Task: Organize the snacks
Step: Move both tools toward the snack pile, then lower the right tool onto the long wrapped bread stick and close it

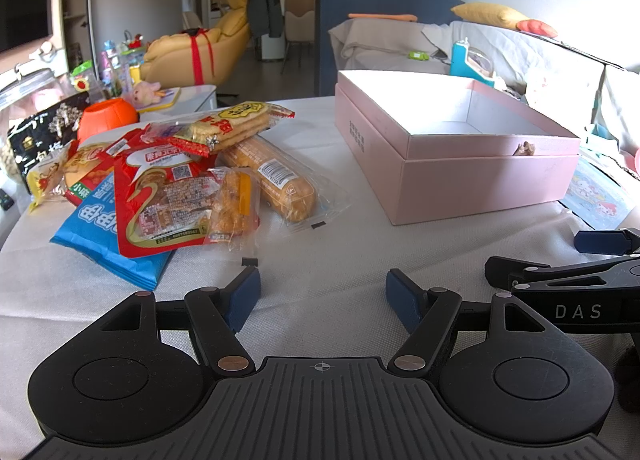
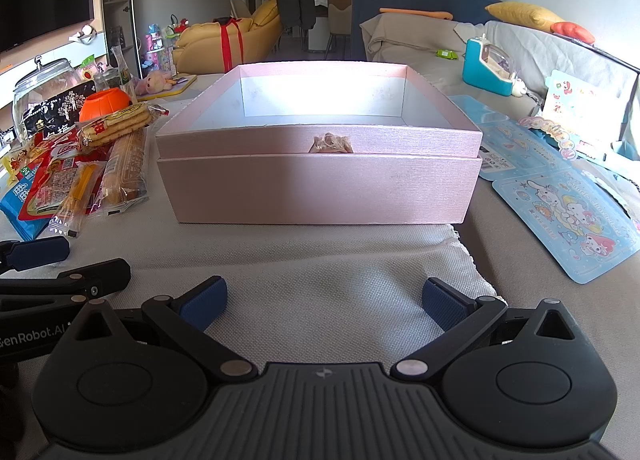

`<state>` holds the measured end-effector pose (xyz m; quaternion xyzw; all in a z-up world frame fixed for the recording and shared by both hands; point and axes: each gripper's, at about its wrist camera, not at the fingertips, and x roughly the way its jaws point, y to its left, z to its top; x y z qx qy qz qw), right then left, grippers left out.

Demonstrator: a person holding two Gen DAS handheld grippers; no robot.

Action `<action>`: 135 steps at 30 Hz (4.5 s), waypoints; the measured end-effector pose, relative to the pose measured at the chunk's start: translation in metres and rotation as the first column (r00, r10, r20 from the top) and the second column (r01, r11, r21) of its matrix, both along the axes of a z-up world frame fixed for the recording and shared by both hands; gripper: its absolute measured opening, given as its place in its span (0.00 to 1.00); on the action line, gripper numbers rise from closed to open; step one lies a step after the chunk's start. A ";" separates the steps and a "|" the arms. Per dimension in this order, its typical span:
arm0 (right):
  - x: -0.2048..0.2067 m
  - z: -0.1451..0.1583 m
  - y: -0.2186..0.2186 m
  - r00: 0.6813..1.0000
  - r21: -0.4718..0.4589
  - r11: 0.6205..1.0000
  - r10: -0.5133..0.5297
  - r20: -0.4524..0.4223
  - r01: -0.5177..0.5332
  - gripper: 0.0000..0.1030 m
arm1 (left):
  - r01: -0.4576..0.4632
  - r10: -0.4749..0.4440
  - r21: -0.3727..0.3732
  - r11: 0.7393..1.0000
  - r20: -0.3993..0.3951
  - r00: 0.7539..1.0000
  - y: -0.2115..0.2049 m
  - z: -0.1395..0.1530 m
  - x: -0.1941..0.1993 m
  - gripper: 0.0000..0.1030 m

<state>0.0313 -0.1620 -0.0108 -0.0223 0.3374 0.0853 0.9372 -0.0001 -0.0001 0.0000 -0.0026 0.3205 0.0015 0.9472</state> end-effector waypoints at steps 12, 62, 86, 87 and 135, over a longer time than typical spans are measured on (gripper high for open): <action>0.007 0.011 0.004 0.992 -0.020 0.999 0.024 -0.122 -0.026 1.00 | 0.034 -0.035 -0.096 0.995 -0.013 0.999 0.022 0.005 -0.004 0.71; 0.117 0.061 0.182 0.893 0.099 0.908 0.418 -0.163 -0.407 0.68 | -0.129 0.119 -0.159 0.979 -0.071 0.990 0.143 0.045 -0.049 0.57; -0.016 0.033 0.060 0.909 0.023 0.913 0.407 -0.093 -0.407 0.62 | -0.075 0.059 -0.170 0.983 -0.093 0.994 0.128 0.042 -0.031 0.48; -0.019 0.031 0.057 0.911 0.031 0.915 0.404 -0.086 -0.403 0.64 | -0.077 0.060 -0.170 0.982 -0.103 0.993 0.128 0.042 -0.030 0.45; -0.054 0.035 0.067 0.851 0.209 0.853 0.510 -0.129 -0.479 0.84 | -0.068 0.031 -0.196 0.978 -0.183 0.983 0.124 0.023 -0.066 0.34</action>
